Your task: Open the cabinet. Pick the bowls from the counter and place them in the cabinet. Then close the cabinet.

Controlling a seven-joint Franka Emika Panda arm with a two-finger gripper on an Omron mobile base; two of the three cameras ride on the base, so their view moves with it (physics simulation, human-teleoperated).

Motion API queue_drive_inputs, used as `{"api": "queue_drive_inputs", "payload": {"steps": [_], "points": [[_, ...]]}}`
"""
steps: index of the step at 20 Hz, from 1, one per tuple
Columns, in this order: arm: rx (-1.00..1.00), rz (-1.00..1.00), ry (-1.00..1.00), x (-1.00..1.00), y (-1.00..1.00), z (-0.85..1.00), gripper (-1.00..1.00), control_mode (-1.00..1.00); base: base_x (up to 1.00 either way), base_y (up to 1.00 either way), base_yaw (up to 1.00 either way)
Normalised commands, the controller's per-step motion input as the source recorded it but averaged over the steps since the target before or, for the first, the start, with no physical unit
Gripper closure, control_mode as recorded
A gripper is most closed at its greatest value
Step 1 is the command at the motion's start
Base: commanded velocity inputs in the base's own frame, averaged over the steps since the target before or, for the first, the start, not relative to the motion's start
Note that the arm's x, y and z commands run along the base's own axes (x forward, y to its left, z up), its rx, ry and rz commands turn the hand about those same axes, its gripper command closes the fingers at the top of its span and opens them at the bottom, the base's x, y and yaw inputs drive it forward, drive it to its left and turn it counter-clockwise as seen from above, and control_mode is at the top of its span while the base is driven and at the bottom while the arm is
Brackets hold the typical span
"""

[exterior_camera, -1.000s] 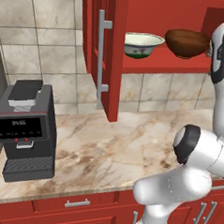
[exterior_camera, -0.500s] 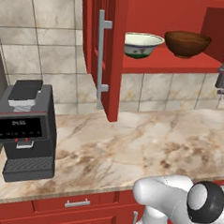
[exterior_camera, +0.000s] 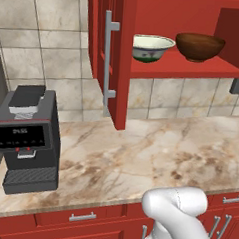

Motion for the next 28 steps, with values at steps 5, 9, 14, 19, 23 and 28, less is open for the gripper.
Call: {"api": "queue_drive_inputs", "payload": {"steps": [5, 9, 14, 19, 23, 28], "points": [[-0.10, -0.05, 0.00, -1.00, -0.06, 0.05, -1.00, -1.00, 0.00, 0.00, 0.00], [-0.06, -0.07, 0.00, -1.00, -0.43, 0.02, -1.00, -1.00, 0.00, 0.00, 0.00], [-0.01, -0.12, 0.05, -0.94, -0.81, 0.08, -1.00, -1.00, 0.00, 0.00, 0.00], [0.09, -0.06, 0.01, -0.42, -0.92, 0.13, -1.00, -1.00, 0.00, 0.00, 0.00], [0.09, 0.02, -0.02, 0.11, -0.36, 0.17, -1.00, -1.00, 0.00, 0.00, 0.00], [0.07, 0.10, -0.08, 0.47, -0.01, 0.04, -1.00, -1.00, 0.00, 0.00, 0.00]]}}
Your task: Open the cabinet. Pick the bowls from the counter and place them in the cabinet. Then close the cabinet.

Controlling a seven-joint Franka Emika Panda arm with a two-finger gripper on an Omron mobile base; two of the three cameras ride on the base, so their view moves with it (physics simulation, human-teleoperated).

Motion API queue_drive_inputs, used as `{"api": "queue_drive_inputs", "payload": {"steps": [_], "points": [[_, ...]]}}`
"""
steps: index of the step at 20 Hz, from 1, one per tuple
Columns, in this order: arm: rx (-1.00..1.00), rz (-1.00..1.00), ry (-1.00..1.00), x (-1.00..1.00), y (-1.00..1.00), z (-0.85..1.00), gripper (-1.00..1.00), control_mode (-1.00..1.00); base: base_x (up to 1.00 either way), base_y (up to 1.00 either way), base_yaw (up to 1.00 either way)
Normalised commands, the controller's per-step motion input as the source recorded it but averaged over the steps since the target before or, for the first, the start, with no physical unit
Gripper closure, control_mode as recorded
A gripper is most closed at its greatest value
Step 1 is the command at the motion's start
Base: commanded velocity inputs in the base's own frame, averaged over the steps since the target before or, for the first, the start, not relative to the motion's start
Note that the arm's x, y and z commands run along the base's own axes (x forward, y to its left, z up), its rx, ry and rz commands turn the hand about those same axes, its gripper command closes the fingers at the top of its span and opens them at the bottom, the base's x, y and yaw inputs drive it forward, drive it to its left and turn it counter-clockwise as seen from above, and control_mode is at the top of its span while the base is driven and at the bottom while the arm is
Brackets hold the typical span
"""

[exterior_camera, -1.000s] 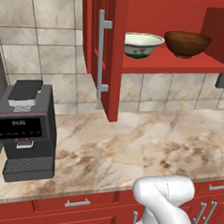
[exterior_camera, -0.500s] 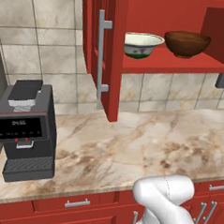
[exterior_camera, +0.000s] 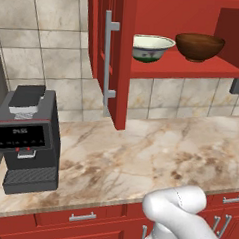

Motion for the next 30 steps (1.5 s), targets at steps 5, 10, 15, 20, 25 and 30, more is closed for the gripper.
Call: {"api": "queue_drive_inputs", "payload": {"steps": [5, 10, 15, 20, 25, 30], "points": [[0.11, 0.26, -0.23, 0.44, -0.18, 0.00, -1.00, -1.00, 0.00, 0.00, 0.00], [0.13, 0.27, -0.31, 0.31, -0.36, 0.00, -1.00, -1.00, 0.00, 0.00, 0.00], [0.06, 0.15, -0.18, 0.35, -0.13, 0.00, -1.00, -1.00, 0.00, 0.00, 0.00], [0.02, 0.14, -0.08, 0.49, -0.05, 0.00, -1.00, -1.00, 0.00, 0.00, 0.00], [0.01, 0.15, 0.00, 0.64, -0.09, 0.00, -1.00, -1.00, 0.00, 0.00, 0.00], [0.00, 0.15, 0.00, 0.80, -0.02, -0.02, -1.00, -1.00, 0.00, 0.00, 0.00]]}}
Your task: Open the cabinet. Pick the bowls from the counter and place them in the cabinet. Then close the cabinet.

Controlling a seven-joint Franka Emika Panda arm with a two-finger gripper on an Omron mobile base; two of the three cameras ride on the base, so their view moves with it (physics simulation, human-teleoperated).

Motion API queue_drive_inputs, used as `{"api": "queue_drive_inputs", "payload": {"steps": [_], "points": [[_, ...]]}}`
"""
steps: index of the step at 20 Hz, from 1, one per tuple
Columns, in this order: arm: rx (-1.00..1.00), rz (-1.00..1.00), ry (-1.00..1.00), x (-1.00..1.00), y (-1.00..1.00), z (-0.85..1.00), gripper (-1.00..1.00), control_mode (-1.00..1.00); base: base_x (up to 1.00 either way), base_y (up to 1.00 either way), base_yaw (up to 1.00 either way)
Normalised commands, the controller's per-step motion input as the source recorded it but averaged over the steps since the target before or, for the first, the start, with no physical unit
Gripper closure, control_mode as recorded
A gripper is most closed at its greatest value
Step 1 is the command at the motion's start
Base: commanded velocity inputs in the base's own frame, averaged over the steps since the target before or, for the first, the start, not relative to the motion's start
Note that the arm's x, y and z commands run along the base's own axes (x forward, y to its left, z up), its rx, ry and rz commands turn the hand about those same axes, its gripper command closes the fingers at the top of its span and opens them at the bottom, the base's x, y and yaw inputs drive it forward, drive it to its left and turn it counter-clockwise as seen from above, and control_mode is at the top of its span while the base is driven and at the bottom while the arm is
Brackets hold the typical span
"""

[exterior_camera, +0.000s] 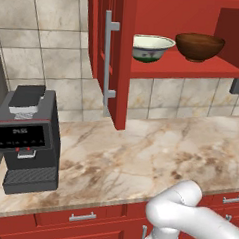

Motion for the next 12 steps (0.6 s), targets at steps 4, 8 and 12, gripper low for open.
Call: {"api": "queue_drive_inputs", "payload": {"steps": [4, 8, 12], "points": [[0.00, 0.14, 0.00, 0.64, 0.01, -0.01, -1.00, -1.00, 0.00, 0.00, 0.00], [0.00, 0.13, 0.00, 0.61, 0.35, 0.00, -1.00, -1.00, 0.00, 0.00, 0.00], [0.03, 0.11, 0.00, 0.46, 0.70, 0.00, -1.00, -1.00, 0.00, 0.00, 0.00]]}}
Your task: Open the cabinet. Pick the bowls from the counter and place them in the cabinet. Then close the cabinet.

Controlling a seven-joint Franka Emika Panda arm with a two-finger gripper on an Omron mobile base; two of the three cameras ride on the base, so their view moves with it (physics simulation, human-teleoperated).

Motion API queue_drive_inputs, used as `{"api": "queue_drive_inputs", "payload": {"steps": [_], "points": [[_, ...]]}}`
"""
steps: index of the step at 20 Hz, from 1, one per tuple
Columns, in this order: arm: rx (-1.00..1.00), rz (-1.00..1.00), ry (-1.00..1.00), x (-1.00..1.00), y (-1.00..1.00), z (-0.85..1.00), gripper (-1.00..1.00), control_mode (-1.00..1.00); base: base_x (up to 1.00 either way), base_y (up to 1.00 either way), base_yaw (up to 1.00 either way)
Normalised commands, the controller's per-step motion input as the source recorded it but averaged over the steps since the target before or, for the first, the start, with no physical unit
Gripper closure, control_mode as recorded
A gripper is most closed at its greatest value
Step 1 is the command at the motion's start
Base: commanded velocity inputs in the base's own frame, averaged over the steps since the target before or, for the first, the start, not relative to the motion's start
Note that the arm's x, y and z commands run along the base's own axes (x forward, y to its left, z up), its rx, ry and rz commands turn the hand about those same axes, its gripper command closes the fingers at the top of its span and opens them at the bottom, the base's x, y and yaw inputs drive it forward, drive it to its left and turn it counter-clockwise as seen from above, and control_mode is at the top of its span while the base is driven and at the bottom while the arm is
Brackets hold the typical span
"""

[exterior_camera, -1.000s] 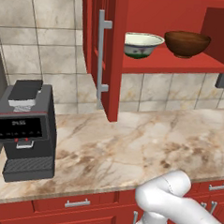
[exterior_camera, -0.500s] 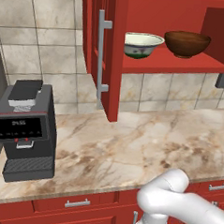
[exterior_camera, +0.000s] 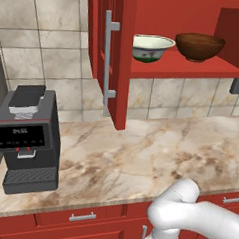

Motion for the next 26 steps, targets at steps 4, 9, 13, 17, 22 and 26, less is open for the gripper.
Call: {"api": "queue_drive_inputs", "payload": {"steps": [4, 9, 13, 17, 22, 26], "points": [[0.08, 0.07, -0.01, 0.26, 0.88, 0.00, -1.00, -1.00, 0.00, 0.00, 0.00], [0.07, 0.00, -0.09, 0.19, 0.97, 0.00, -1.00, -1.00, 0.00, 0.00, 0.00], [0.06, -0.08, -0.07, 0.27, 1.00, 0.00, -1.00, -1.00, 0.00, 0.00, 0.00], [-0.01, -0.21, -0.01, 0.37, 0.92, 0.02, -1.00, -1.00, 0.00, 0.00, 0.00], [-0.09, -0.20, 0.10, 0.47, 0.70, 0.14, -1.00, -1.00, 0.00, 0.00, 0.00], [-0.19, -0.18, 0.31, 0.71, 0.71, 0.13, -1.00, -1.00, 0.00, 0.00, 0.00]]}}
